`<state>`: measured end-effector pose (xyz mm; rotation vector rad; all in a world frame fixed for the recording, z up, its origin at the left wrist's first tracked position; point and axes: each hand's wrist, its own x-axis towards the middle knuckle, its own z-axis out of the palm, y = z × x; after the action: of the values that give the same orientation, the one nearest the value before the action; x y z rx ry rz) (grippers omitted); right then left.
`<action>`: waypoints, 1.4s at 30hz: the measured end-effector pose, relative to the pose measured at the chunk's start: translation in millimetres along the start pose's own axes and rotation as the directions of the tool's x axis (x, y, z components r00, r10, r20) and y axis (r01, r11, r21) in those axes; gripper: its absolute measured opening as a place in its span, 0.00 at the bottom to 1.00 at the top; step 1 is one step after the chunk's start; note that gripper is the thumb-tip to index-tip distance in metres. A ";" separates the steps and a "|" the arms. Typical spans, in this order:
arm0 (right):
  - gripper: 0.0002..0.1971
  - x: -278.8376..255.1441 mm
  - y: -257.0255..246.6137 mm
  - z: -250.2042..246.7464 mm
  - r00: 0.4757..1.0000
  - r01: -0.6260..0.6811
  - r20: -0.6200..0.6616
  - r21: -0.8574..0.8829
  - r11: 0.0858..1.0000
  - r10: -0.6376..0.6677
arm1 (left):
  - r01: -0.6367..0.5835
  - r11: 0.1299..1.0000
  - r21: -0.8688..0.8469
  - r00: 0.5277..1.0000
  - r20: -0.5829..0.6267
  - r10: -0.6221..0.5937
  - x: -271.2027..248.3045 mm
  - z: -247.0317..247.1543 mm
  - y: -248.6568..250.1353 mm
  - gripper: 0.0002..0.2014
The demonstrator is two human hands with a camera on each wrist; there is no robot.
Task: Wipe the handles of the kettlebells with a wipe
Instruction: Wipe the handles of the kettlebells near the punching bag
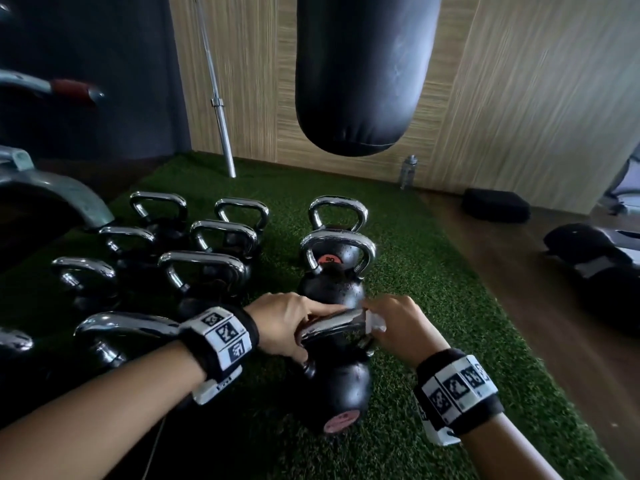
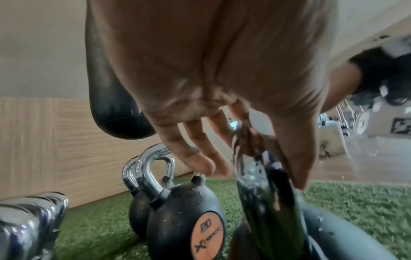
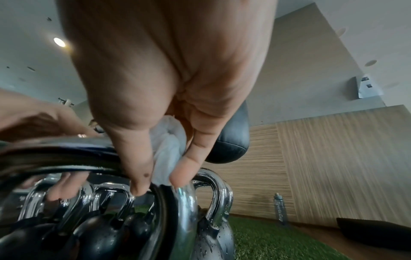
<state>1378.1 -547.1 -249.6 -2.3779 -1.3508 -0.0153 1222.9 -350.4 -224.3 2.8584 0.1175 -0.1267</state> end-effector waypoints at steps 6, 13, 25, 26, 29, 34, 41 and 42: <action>0.10 -17.0 -0.3 3.2 0.995 -0.103 -0.011 0.034 0.994 0.103 | -0.051 0.993 0.103 0.996 0.083 0.043 18.7 -14.2 -13.4 0.49; 0.16 -11.1 3.8 1.8 0.979 -0.202 0.005 0.099 0.974 0.203 | -0.091 0.987 0.130 0.996 0.033 0.088 21.1 -3.9 -15.6 0.44; 0.20 -2.9 4.3 -46.2 0.951 -0.285 0.170 0.171 0.943 0.257 | -0.150 0.957 0.249 0.948 0.311 0.068 18.4 -72.2 -14.6 0.33; 0.22 2.6 4.1 -57.2 0.954 -0.286 0.144 0.183 0.941 0.262 | -0.144 0.960 0.242 0.951 0.301 0.067 21.1 -87.8 -16.7 0.29; 0.24 25.1 -3.0 -85.7 0.966 -0.259 0.075 0.263 0.929 0.248 | -0.126 0.970 0.207 0.963 0.261 0.070 32.3 -140.8 -24.2 0.23; 0.18 77.0 -11.0 -98.7 0.963 -0.245 0.002 0.424 0.872 0.270 | -0.102 0.971 0.218 0.970 0.238 0.049 58.0 -211.6 -57.6 0.22; 0.15 138.9 9.7 -83.7 0.953 -0.263 -0.007 0.469 0.843 0.302 | -0.045 0.991 0.127 0.976 0.216 0.017 115.4 -228.5 -109.6 0.18; 0.16 145.4 13.1 -81.7 0.953 -0.268 0.001 0.465 0.844 0.302 | -0.021 0.994 0.107 0.976 0.217 -0.003 124.1 -217.4 -117.5 0.18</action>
<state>1481.4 -462.0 -149.3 -2.1133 -0.8339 0.2730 1351.6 -169.0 -60.0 2.9293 0.0542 -0.4546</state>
